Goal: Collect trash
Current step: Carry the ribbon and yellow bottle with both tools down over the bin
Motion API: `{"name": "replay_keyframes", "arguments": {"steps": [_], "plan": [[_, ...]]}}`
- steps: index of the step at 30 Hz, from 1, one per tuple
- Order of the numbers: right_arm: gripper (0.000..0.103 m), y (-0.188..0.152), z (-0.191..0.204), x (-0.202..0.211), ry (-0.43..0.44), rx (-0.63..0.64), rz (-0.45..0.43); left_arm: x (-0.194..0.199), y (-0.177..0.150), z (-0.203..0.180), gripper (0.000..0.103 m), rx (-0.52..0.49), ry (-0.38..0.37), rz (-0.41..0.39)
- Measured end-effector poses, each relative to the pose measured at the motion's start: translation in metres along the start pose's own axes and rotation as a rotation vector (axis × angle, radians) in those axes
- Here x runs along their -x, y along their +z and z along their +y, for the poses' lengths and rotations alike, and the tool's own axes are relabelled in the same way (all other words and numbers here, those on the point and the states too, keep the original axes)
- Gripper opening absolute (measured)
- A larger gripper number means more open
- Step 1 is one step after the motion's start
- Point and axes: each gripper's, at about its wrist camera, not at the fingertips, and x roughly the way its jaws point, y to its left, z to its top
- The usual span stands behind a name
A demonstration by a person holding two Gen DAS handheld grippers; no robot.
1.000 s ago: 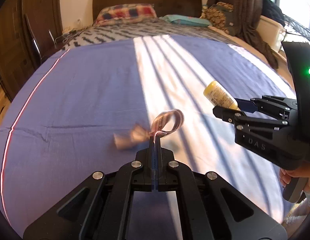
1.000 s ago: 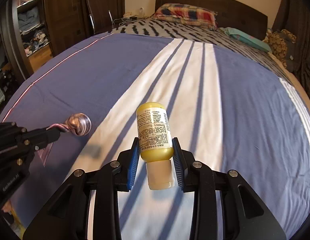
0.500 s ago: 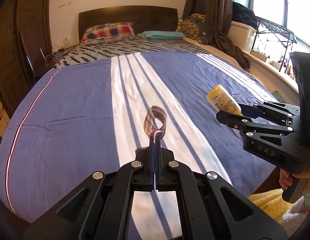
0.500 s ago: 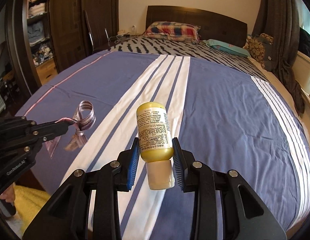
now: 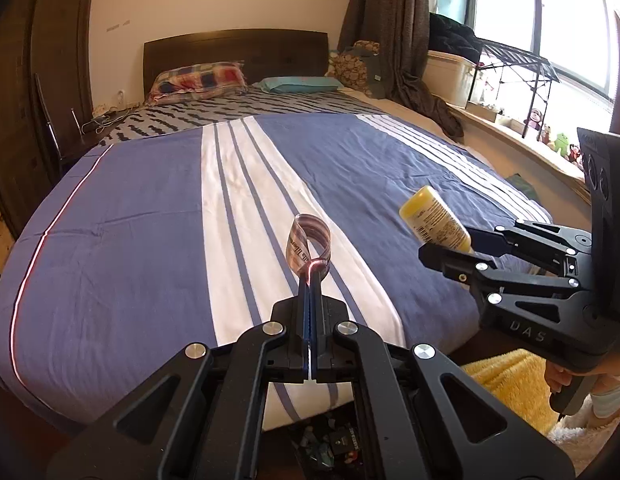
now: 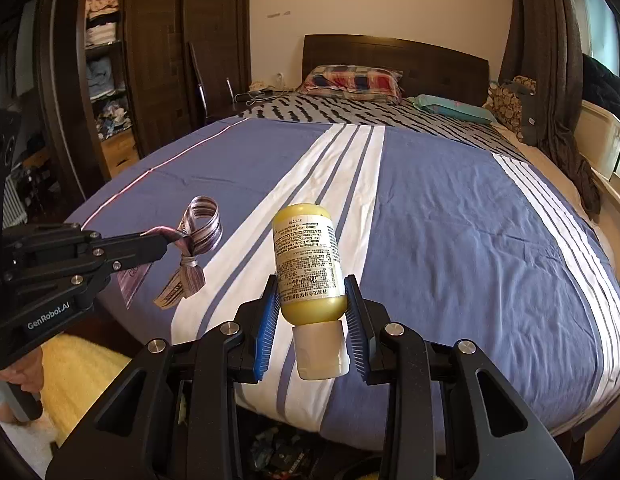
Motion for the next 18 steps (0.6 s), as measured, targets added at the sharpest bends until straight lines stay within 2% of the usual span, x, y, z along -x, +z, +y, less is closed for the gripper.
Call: {"name": "replay_keyframes", "arguments": {"steps": [6, 12, 18], "plan": [[0.033, -0.044, 0.014, 0.016, 0.017, -0.016, 0.01, 0.019, -0.036, -0.013, 0.0, 0.0, -0.04, 0.008], [0.033, -0.081, 0.016, 0.013, 0.032, -0.05, 0.061, 0.023, -0.074, -0.02, 0.0, 0.011, -0.059, 0.039], [0.033, -0.117, 0.013, 0.004, -0.002, -0.092, 0.12, -0.001, -0.118, -0.023, 0.0, 0.032, -0.086, 0.14]]}}
